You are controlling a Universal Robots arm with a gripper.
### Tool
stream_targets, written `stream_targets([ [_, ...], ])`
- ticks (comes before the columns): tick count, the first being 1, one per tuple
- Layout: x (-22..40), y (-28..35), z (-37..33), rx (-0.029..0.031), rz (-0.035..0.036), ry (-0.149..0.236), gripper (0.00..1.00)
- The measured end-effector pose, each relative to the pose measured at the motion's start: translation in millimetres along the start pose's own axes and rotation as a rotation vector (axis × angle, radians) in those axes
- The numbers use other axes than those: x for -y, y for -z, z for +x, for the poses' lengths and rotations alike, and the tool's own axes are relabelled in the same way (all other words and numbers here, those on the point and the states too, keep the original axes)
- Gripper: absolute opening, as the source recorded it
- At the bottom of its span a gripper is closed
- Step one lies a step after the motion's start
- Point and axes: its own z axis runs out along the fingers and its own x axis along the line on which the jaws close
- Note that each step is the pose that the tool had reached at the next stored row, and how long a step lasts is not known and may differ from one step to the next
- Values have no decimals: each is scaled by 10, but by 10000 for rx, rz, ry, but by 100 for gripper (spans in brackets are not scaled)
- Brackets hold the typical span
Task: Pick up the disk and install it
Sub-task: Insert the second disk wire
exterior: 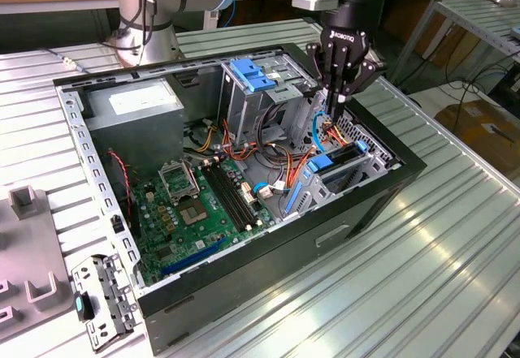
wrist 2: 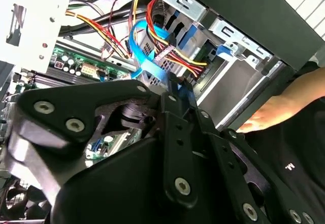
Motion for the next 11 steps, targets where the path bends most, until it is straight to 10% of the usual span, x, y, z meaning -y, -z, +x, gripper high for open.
stream_targets([
  [11,1,-72,-25,-232,-1,-3,24],
])
